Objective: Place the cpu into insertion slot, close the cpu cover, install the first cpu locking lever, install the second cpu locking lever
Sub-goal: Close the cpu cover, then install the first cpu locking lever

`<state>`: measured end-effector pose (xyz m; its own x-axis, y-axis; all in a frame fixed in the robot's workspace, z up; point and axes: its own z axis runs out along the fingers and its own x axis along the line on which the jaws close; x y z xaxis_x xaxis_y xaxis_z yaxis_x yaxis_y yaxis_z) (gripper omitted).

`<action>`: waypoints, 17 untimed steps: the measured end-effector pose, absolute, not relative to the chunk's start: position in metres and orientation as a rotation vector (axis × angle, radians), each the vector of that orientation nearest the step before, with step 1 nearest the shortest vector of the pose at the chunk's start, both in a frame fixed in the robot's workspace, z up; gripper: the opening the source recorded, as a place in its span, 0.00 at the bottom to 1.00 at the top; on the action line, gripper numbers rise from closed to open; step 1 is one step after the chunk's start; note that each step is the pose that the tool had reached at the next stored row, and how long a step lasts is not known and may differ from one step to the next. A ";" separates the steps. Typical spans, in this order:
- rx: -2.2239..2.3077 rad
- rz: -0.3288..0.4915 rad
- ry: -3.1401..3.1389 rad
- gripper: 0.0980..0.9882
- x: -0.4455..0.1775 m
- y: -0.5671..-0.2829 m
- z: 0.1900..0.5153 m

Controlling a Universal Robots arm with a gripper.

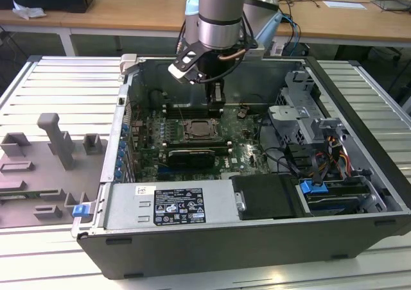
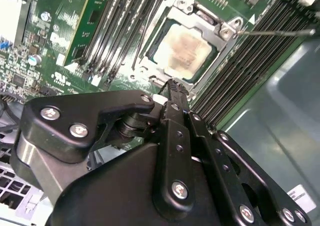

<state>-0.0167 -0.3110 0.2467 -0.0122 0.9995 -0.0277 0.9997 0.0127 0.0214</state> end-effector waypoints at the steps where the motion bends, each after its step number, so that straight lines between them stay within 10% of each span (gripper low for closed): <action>1: 2.183 -0.006 2.211 0.01 -0.018 -0.311 0.247; 17: 2.168 -0.006 2.226 0.01 -0.039 -0.311 0.247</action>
